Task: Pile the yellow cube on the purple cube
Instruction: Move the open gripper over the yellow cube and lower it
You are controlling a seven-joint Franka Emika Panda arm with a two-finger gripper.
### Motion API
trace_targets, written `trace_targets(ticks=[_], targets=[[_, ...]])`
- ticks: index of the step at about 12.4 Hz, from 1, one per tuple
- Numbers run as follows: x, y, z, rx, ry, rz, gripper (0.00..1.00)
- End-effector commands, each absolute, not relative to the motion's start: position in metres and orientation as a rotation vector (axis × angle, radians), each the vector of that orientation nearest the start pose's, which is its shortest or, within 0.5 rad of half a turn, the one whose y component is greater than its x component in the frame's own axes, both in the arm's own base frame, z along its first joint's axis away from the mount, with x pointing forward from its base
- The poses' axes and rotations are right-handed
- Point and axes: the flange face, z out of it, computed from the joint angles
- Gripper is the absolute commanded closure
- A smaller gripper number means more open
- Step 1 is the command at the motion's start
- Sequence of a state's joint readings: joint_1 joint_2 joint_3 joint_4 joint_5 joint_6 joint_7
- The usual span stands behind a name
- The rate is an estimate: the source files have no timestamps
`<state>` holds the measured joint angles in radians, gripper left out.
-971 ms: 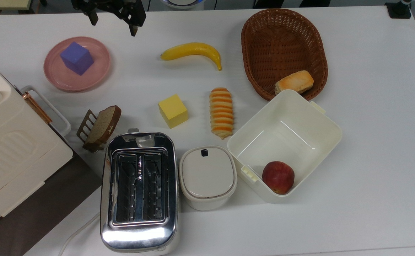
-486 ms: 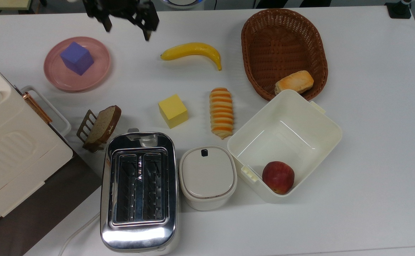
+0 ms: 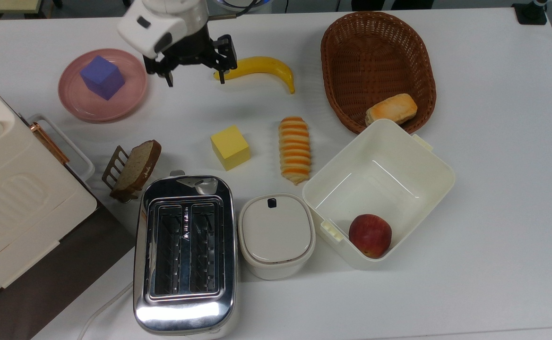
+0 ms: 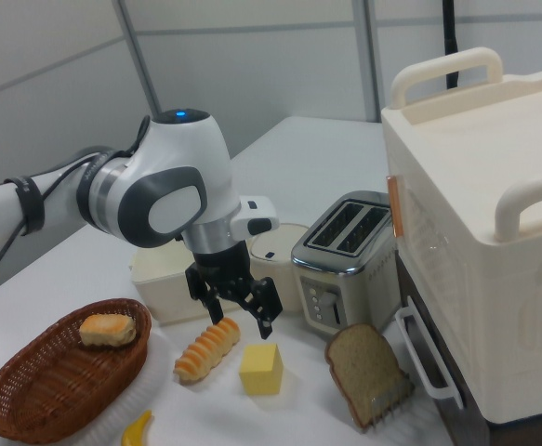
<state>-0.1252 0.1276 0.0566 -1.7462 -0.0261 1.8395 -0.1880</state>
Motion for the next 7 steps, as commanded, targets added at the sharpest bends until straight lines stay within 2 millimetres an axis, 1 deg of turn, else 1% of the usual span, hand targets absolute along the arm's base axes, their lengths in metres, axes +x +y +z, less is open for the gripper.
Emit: trace_targets(ticks=[1,2,3,4,5,6,7], targets=[[0.598,-0.038,0.462,-3.140,-0.625,0.191,0.00],[0.601,-0.032,0.453,-3.138,-0.647,0.209,0.00],[0.606,-0.031,0.438,-3.133,-0.654,0.233,0.00],[0.618,-0.024,0.429,-3.146,-0.618,0.195,0.00],[0.626,-0.015,0.417,-3.178,-0.536,0.168,0.00],[0.631,-0.014,0.406,-3.211,-0.518,0.156,0.00],[0.634,-0.009,0.396,-3.215,-0.539,0.161,0.00]])
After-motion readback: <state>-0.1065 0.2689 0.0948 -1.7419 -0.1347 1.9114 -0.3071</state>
